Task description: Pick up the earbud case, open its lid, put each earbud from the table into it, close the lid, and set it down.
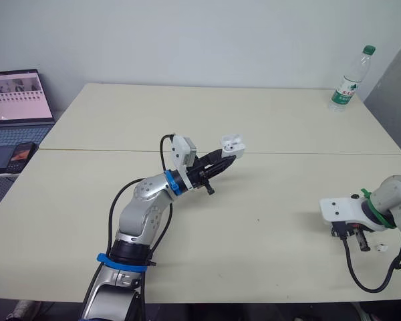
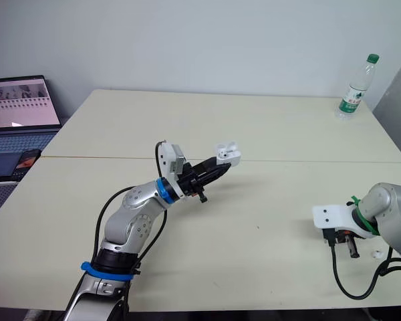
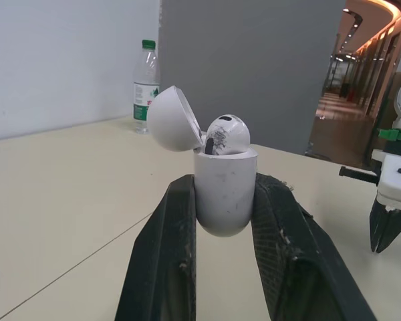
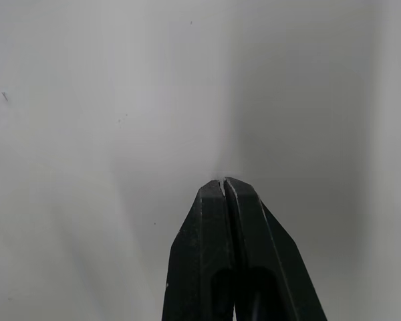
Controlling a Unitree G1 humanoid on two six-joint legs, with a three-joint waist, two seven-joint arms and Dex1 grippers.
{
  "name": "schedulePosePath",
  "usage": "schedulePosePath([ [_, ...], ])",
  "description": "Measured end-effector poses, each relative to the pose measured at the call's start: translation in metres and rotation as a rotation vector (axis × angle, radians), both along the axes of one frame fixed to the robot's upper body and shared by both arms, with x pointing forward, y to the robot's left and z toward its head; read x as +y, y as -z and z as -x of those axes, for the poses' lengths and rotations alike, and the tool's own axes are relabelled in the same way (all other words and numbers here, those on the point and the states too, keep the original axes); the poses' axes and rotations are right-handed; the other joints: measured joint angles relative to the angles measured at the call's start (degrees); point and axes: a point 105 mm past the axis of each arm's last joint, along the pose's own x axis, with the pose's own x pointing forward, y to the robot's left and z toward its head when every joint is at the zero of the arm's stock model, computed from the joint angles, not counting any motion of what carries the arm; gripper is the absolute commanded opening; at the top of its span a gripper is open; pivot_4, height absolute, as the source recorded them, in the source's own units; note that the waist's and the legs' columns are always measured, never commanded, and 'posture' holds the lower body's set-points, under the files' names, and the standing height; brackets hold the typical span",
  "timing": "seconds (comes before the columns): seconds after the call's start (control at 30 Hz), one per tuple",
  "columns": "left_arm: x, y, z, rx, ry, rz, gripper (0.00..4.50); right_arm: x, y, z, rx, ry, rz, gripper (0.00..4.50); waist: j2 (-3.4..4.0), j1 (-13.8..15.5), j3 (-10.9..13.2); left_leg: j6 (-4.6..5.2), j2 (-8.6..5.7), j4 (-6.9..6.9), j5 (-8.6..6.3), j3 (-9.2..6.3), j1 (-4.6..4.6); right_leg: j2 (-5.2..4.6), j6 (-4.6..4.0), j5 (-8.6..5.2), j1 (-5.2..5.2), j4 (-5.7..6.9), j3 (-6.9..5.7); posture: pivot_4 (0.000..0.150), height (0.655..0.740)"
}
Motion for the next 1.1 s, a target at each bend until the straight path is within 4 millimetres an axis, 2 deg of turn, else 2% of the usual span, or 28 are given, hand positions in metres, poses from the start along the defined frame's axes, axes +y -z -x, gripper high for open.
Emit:
schedulePosePath([
  [0.07, 0.0, 0.002, 0.0, 0.005, -0.001, 0.0, 0.78, -0.005, -0.006, 0.001, -0.006, 0.019, -0.008, 0.88, 0.0, 0.0, 0.0, 0.0, -0.01, 0.0, 0.0, 0.0, -0.01, 0.0, 0.0, 0.0, 0.0, 0.0, 0.0, 0.15, 0.7362],
  [0.2, 0.002, 0.005, 0.001, 0.014, -0.007, -0.002, 0.78, -0.026, -0.018, 0.008, -0.006, 0.09, -0.002, 2.38, 0.0, 0.0, 0.0, 0.0, -0.01, 0.0, 0.0, -0.01, -0.02, -0.02, 0.0, 0.0, 0.0, -0.03, 0.0, 0.15, 0.7362],
  [0.3, 0.001, 0.005, 0.002, 0.015, -0.003, -0.001, 0.78, -0.044, -0.019, 0.016, 0.007, 0.108, -0.005, 3.45, 0.0, 0.0, 0.0, 0.01, -0.03, 0.0, 0.0, 0.0, -0.01, -0.02, 0.0, 0.0, 0.01, -0.02, 0.01, 0.15, 0.7362],
  [0.43, 0.001, 0.007, 0.002, 0.019, -0.003, 0.0, 0.78, -0.064, -0.022, 0.03, 0.036, 0.123, 0.001, 3.45, 0.01, 0.0, 0.0, 0.01, -0.02, -0.01, 0.0, 0.01, 0.0, 0.0, 0.0, 0.0, 0.01, -0.02, 0.02, 0.15, 0.7362],
  [0.57, 0.001, 0.007, 0.002, 0.019, -0.002, 0.0, 0.78, -0.079, -0.015, 0.041, 0.061, 0.11, 0.033, 3.45, 0.01, -0.1, 0.0, 0.01, -0.01, -0.01, 0.0, 0.08, 0.08, 0.01, 0.02, 0.0, 0.04, -0.01, 0.04, 0.15, 0.7362],
  [0.87, 0.001, 0.007, 0.002, 0.018, 0.001, -0.003, 0.78, -0.09, -0.013, 0.038, 0.003, 0.072, 0.077, 3.45, 0.03, -0.1, 0.0, 0.0, -0.02, -0.01, 0.0, 0.1, 0.13, 0.02, 0.05, 0.0, 0.09, -0.01, 0.06, 0.15, 0.7362],
  [1.1, 0.001, 0.007, 0.002, 0.017, 0.001, -0.007, 0.78, -0.089, -0.006, 0.037, -0.001, 0.062, 0.064, 3.45, 0.03, -0.1, 0.0, 0.0, -0.01, -0.01, 0.0, 0.09, 0.14, 0.02, 0.05, 0.01, 0.1, 0.0, 0.07, 0.15, 0.7362],
])
